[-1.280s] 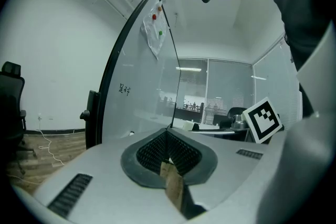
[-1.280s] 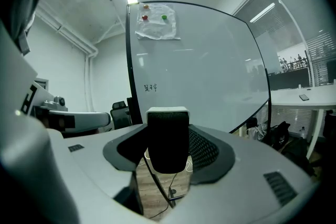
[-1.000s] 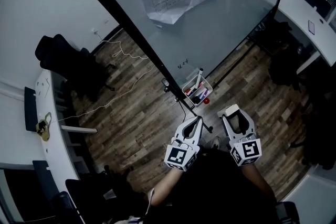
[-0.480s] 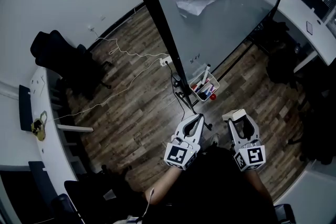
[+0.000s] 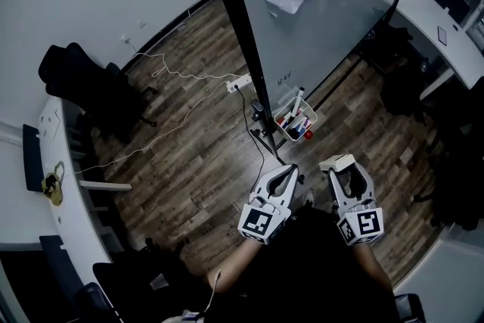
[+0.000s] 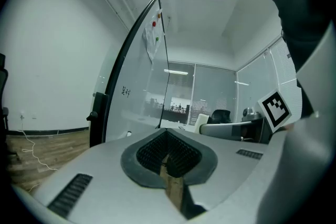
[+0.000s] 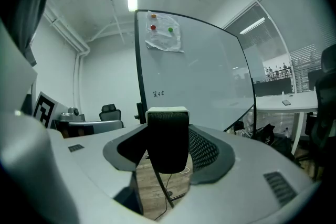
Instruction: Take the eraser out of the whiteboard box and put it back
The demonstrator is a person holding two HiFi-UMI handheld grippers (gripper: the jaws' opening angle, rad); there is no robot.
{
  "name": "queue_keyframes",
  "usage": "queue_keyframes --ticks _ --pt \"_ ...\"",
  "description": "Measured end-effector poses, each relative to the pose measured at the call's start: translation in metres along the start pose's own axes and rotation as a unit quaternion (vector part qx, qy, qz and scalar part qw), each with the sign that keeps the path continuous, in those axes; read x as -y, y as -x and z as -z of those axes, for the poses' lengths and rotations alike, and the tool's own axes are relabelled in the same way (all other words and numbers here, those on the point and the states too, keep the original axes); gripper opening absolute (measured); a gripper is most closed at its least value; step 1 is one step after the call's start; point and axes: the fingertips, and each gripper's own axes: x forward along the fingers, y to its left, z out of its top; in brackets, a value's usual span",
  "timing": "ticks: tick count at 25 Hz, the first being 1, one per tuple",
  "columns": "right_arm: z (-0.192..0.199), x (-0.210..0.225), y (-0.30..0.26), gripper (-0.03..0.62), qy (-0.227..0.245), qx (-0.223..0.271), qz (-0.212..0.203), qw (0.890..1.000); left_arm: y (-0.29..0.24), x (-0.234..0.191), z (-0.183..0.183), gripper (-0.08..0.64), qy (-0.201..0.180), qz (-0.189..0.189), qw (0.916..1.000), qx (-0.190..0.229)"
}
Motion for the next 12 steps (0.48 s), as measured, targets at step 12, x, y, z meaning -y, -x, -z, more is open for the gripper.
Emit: queue_keyframes --ticks 12 --pt "0.0022 -0.0006 0.0023 0.242 -0.004 -0.003 0.011 1.000 0.0015 -0.0010 -0.0040 0.006 -0.008 0.001 1.0000 0.004"
